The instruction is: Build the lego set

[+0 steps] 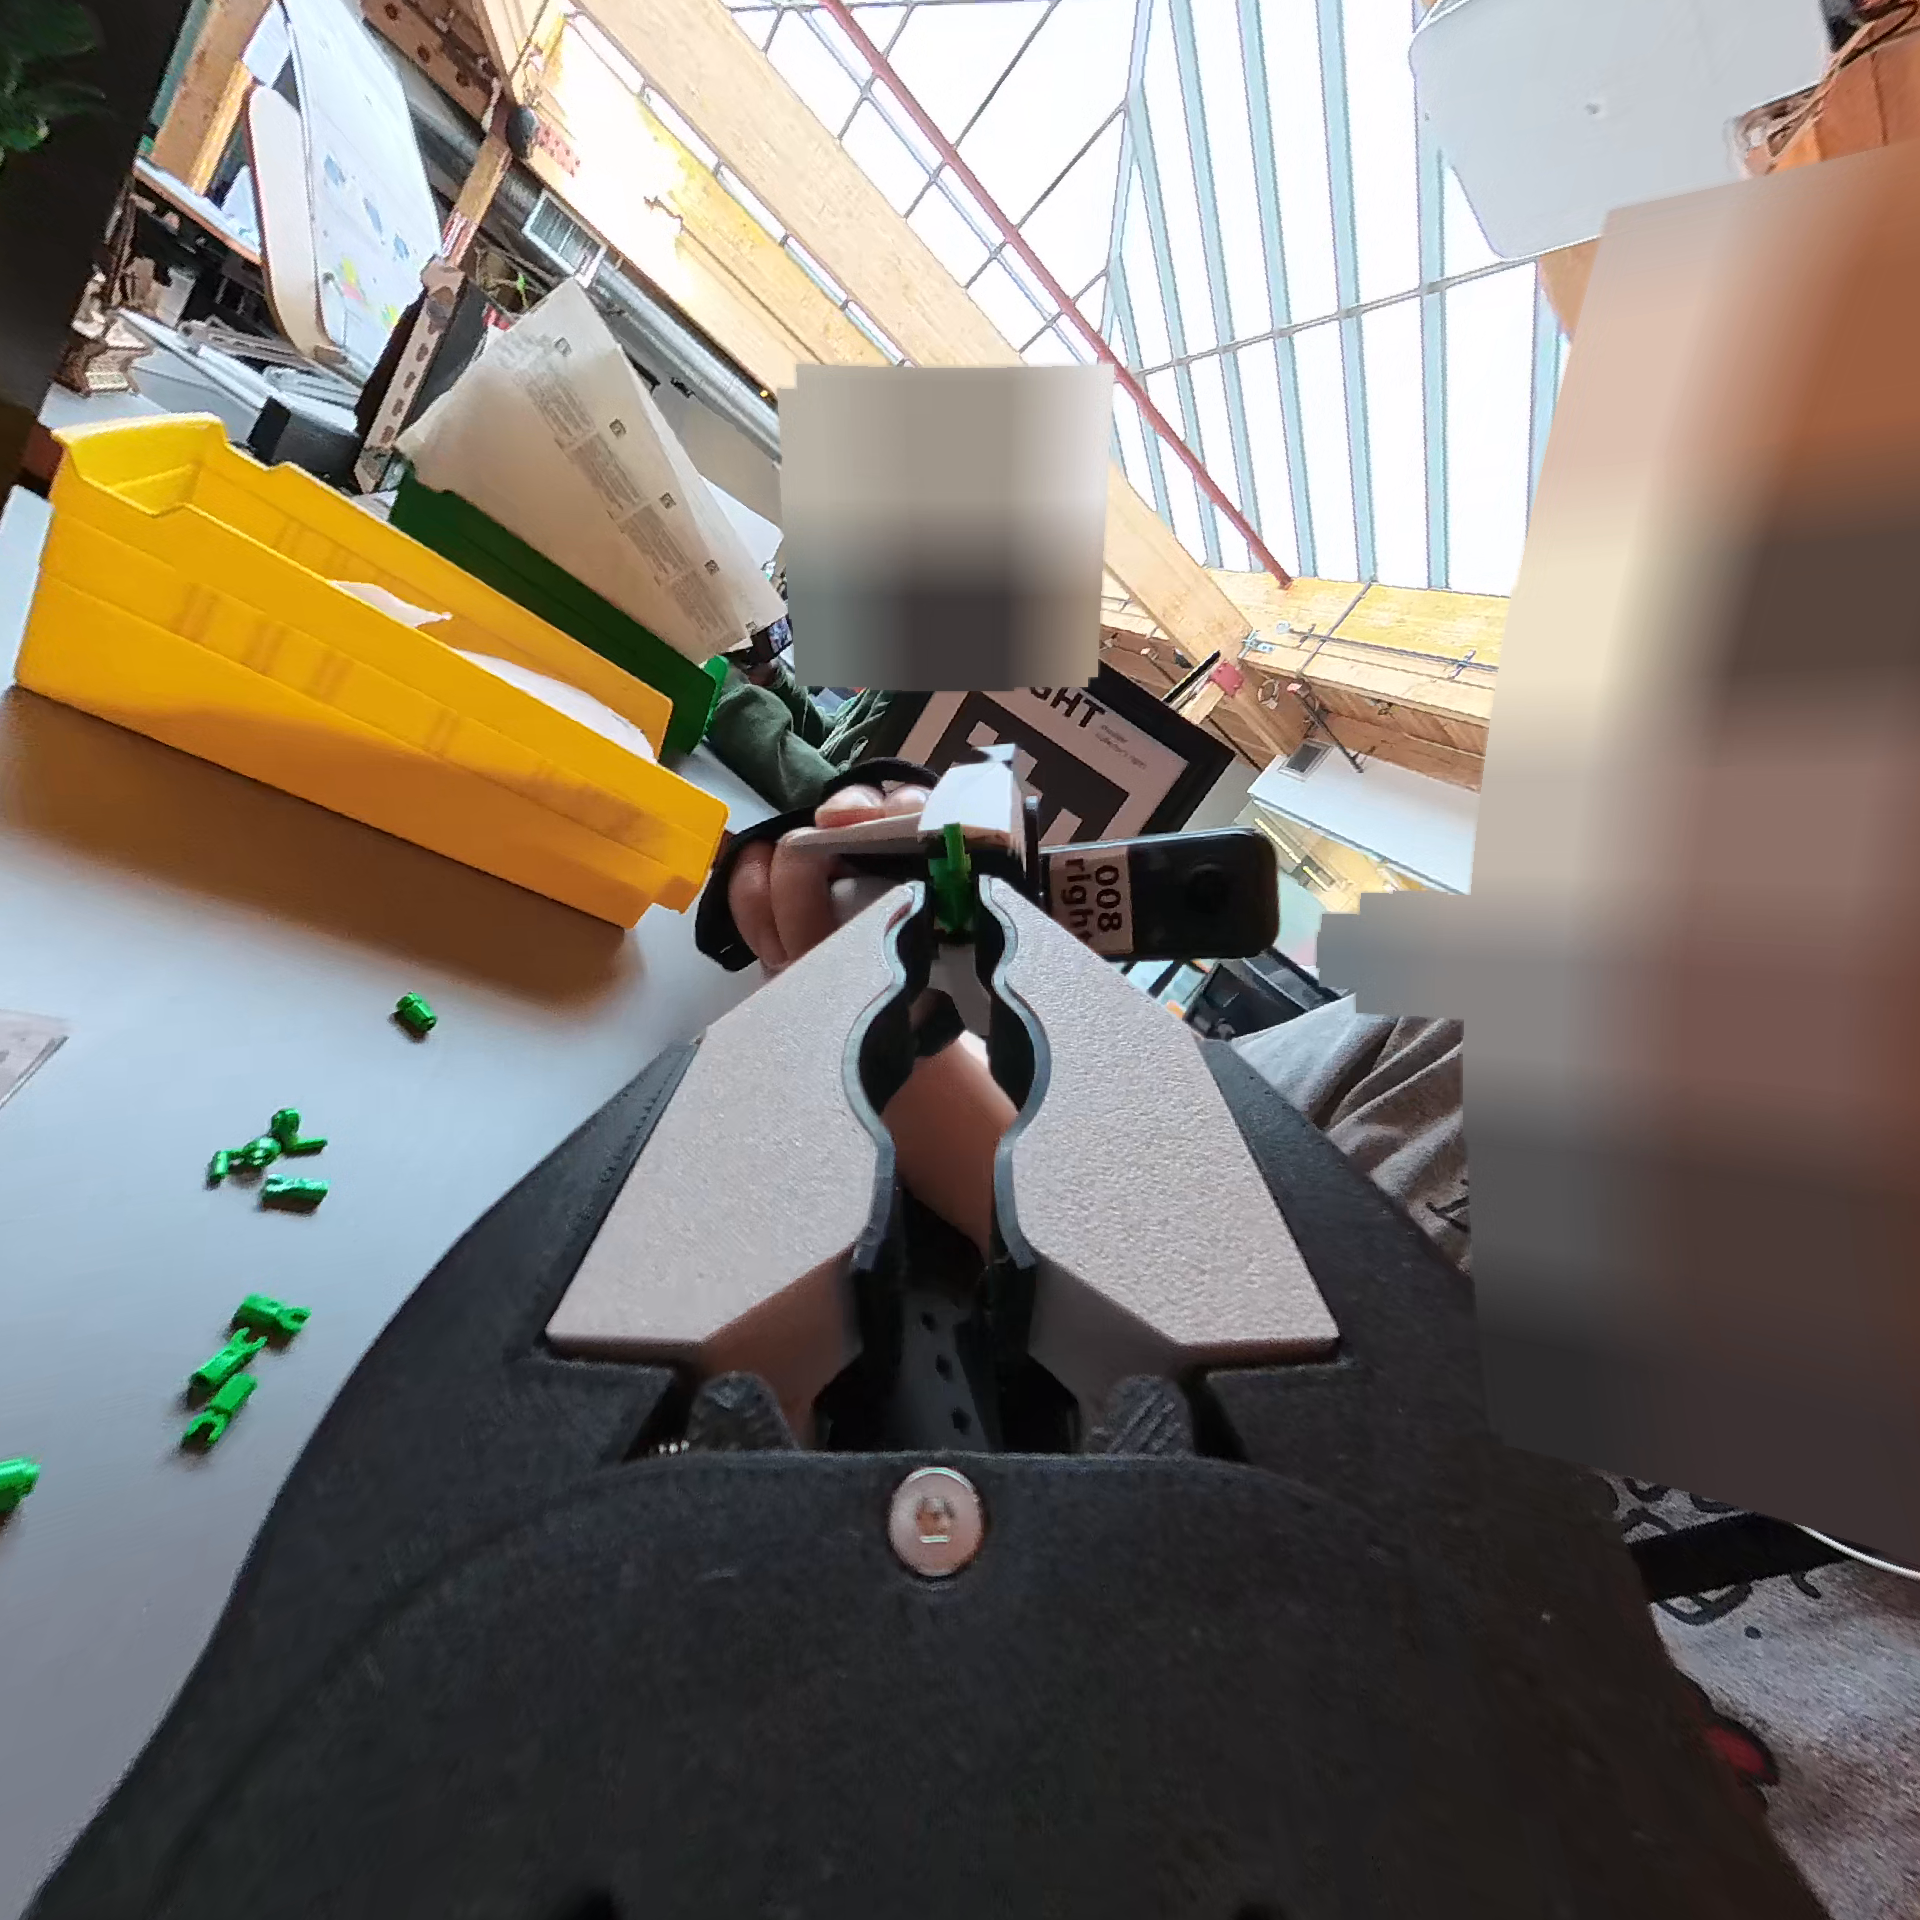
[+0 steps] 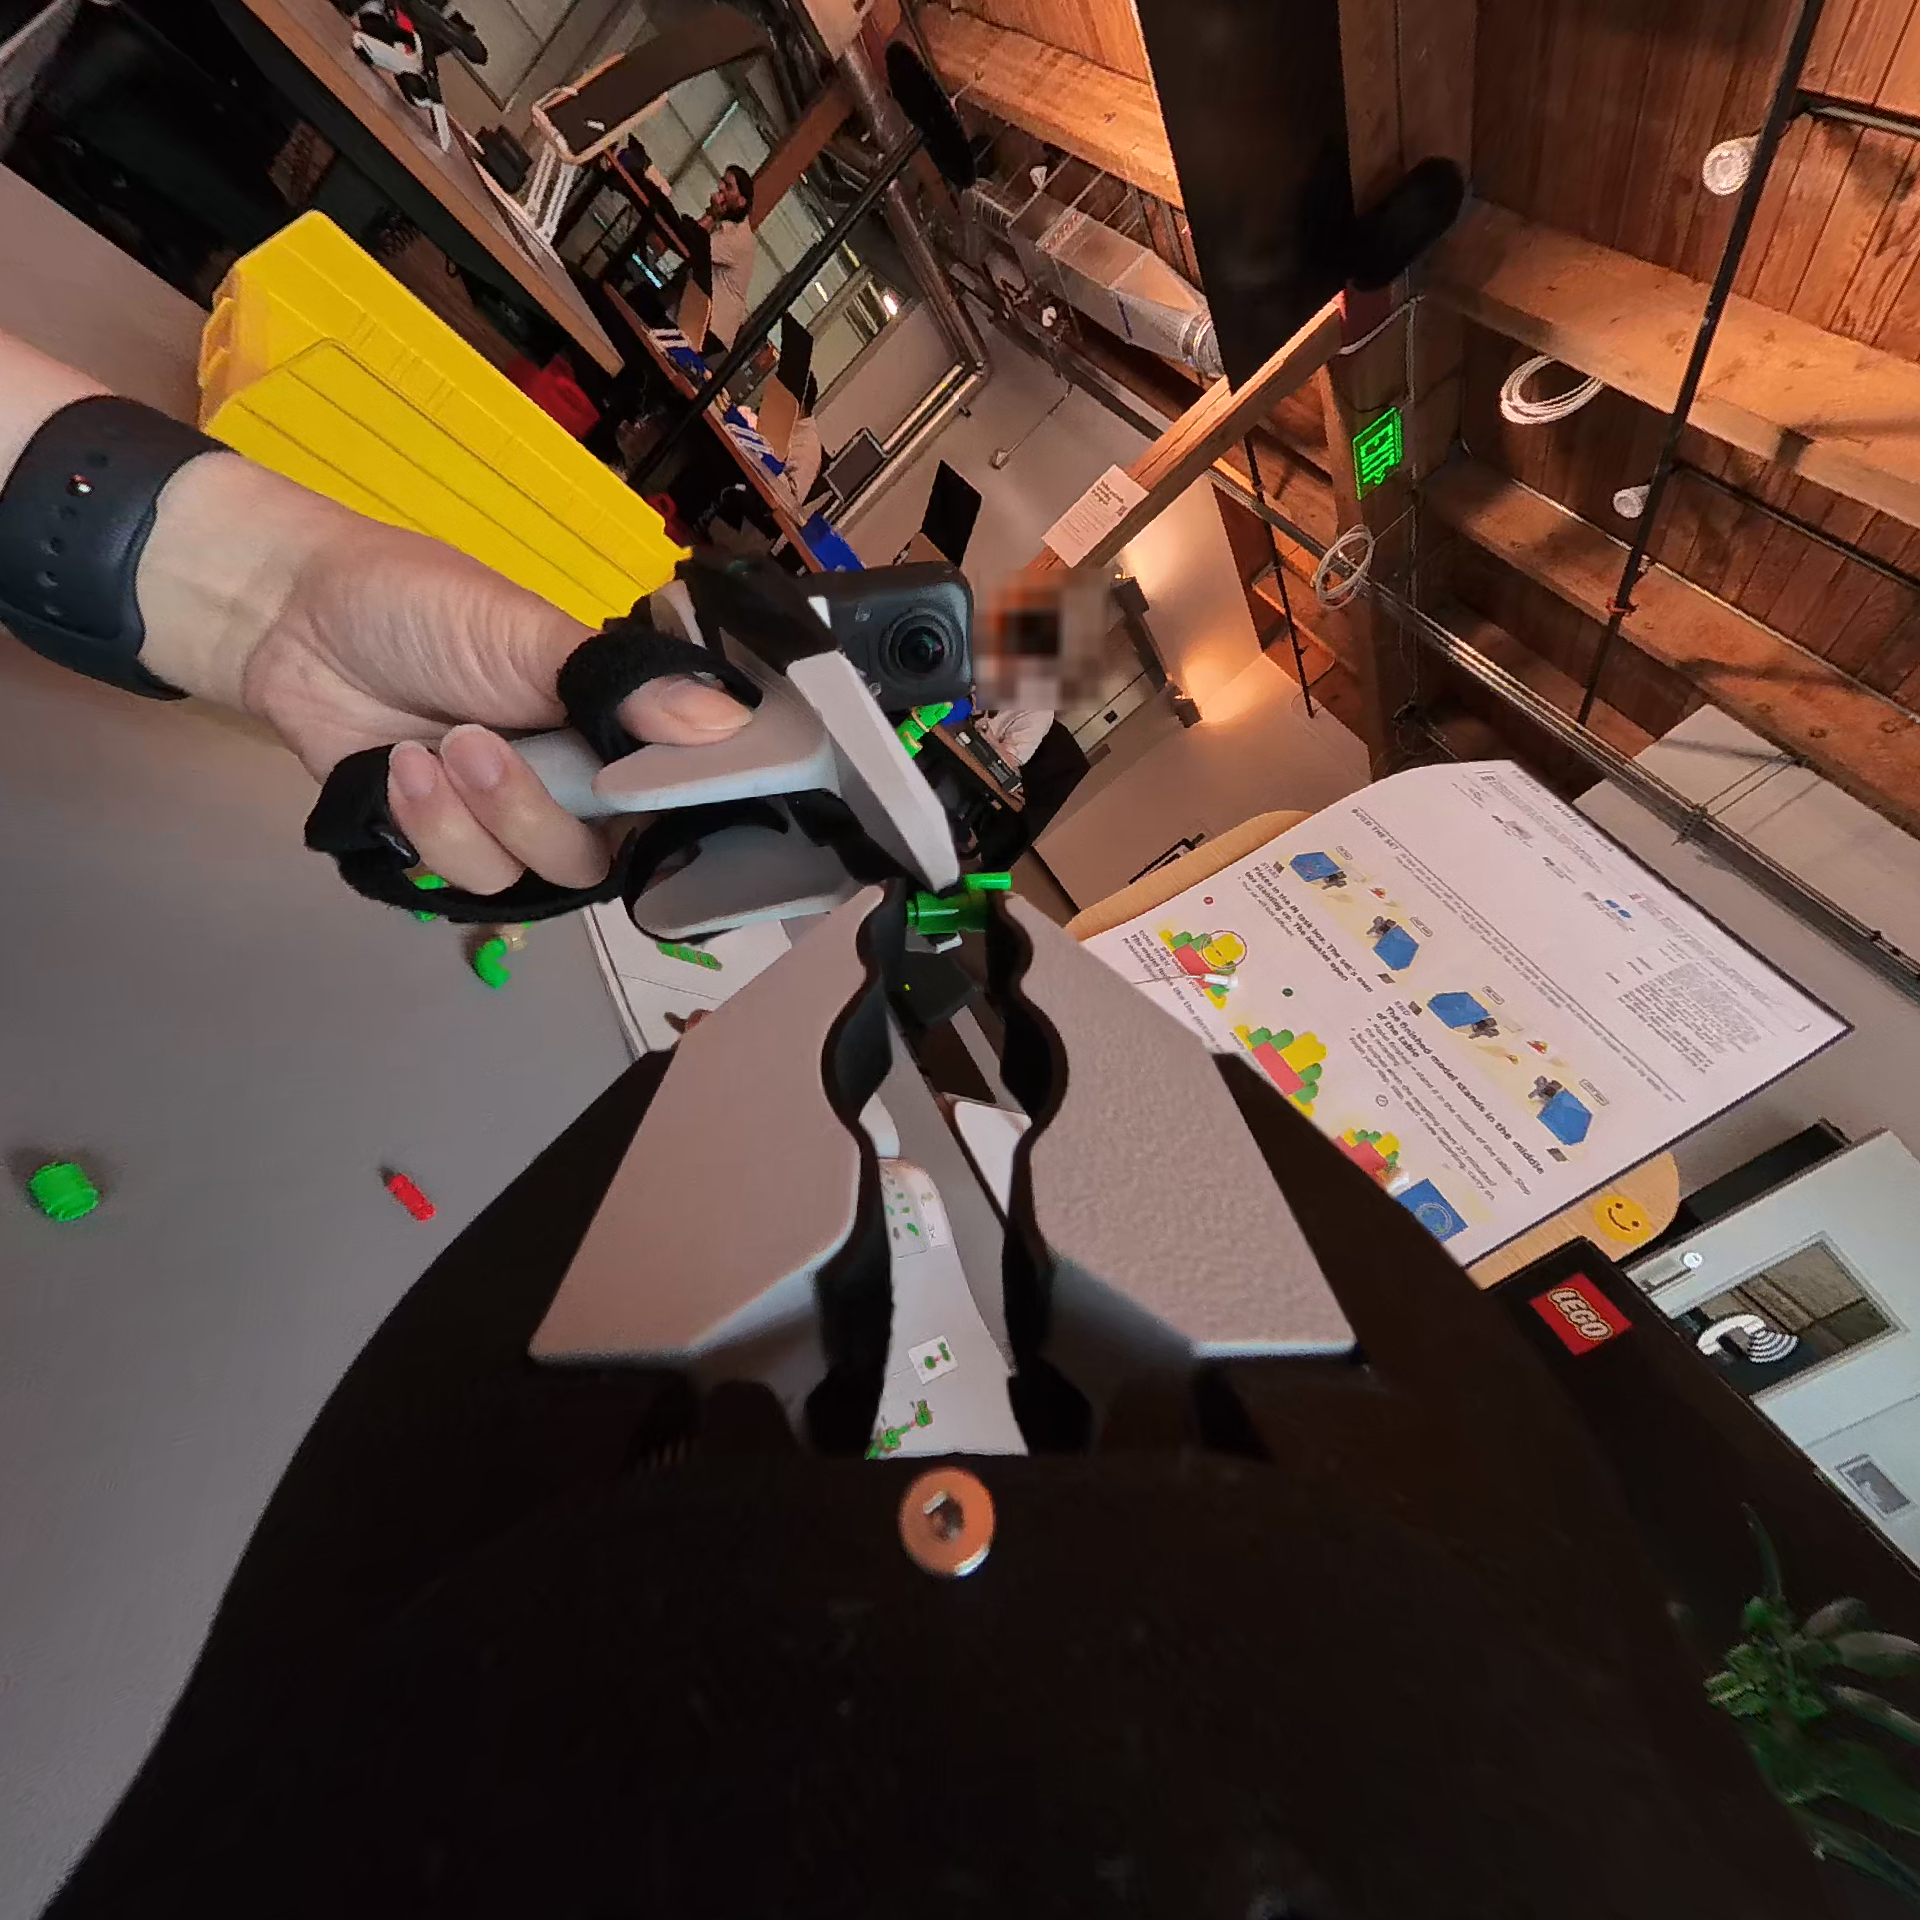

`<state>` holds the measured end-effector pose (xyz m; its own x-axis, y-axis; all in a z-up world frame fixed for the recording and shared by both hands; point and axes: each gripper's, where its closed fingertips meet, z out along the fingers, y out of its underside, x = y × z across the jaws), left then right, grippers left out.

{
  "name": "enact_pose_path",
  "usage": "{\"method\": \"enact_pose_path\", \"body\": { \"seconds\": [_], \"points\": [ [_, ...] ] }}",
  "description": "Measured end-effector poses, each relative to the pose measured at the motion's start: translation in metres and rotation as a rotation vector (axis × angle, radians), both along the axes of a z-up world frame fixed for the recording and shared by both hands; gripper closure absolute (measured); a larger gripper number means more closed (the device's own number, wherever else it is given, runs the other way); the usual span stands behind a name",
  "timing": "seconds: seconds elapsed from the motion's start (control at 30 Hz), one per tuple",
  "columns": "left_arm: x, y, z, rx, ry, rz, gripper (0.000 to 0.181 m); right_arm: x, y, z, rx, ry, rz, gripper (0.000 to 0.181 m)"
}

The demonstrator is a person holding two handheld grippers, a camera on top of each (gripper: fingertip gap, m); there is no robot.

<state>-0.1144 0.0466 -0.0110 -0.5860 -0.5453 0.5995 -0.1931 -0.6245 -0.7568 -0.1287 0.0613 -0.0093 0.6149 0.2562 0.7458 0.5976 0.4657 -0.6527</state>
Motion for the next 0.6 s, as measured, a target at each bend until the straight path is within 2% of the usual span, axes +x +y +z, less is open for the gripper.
{"method": "enact_pose_path", "body": {
  "seconds": [0.2, 0.37, 0.6],
  "points": [
    [0.002, 0.003, -0.012, 0.065, 0.082, 0.02, 0.177, 0.002, 0.002, -0.014, -0.072, -0.06, 0.016, 0.169],
    [0.004, 0.014, -0.031, 0.178, 0.194, 0.097, 0.178, 0.004, 0.013, -0.034, -0.144, -0.145, -0.046, 0.168],
    [0.001, 0.011, -0.031, 0.199, 0.201, 0.082, 0.177, 0.003, 0.011, -0.034, -0.141, -0.169, -0.062, 0.171]
  ]
}}
